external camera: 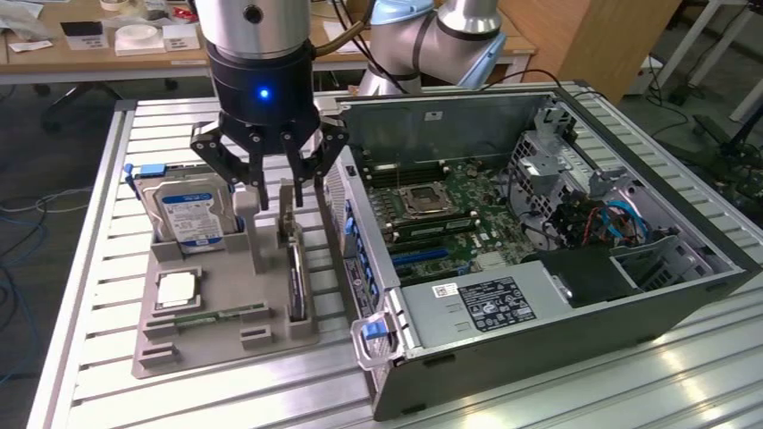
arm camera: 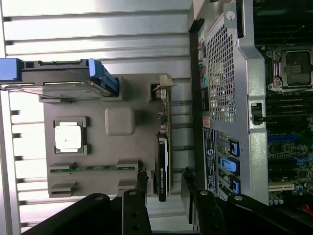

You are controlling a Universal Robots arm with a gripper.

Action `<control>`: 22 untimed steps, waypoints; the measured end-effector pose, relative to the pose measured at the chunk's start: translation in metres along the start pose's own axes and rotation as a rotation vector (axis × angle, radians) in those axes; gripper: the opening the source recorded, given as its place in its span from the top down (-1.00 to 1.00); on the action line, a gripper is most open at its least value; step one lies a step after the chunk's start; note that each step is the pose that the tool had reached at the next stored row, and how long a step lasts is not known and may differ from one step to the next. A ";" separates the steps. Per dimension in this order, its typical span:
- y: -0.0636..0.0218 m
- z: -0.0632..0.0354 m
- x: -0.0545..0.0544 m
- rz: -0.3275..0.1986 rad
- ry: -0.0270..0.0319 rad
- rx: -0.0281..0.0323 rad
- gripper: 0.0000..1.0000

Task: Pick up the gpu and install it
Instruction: 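Pick up the gpu and move the gpu toward the slot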

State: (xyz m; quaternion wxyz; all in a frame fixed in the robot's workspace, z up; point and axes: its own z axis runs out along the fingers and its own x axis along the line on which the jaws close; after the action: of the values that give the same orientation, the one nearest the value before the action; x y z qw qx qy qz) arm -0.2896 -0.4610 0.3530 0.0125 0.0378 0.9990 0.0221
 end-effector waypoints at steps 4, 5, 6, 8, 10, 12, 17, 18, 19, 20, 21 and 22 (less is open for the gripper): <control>-0.0001 0.0024 0.000 0.000 -0.0001 -0.0001 0.17; -0.0001 0.0036 -0.001 0.000 0.0000 -0.0001 0.17; -0.0001 0.0039 -0.001 0.000 0.0001 0.0001 0.17; -0.0001 0.0039 -0.001 0.000 0.0001 0.0002 0.17; -0.0001 0.0040 -0.001 0.000 0.0001 0.0000 0.17; -0.0001 0.0044 -0.001 0.000 -0.0003 -0.0003 0.17; 0.0000 0.0045 -0.002 0.000 0.0001 0.0001 0.17; 0.0000 0.0045 -0.002 0.000 0.0001 0.0001 0.17; 0.0000 0.0046 -0.002 0.000 0.0000 0.0001 0.17; 0.0000 0.0047 -0.002 0.000 0.0001 0.0001 0.17; 0.0000 0.0054 -0.002 0.000 -0.0002 -0.0002 0.17; -0.0001 0.0064 -0.002 0.000 -0.0001 -0.0001 0.17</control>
State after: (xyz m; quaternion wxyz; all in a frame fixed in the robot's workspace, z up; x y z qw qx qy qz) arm -0.2872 -0.4609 0.3467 0.0125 0.0378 0.9990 0.0222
